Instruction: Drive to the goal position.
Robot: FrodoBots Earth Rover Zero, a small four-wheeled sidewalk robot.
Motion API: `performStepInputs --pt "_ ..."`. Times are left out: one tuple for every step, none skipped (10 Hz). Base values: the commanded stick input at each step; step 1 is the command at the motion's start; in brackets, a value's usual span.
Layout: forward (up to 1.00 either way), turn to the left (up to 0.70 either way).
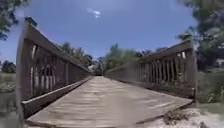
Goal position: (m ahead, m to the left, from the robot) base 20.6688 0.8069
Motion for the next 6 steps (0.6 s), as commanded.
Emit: performStepInputs --pt "0.70 -0.14" --pt "0.70 -0.14" --pt "0.70 -0.14" --pt "0.70 -0.14" --pt "0.70 -0.09" --pt "0.70 0.00"
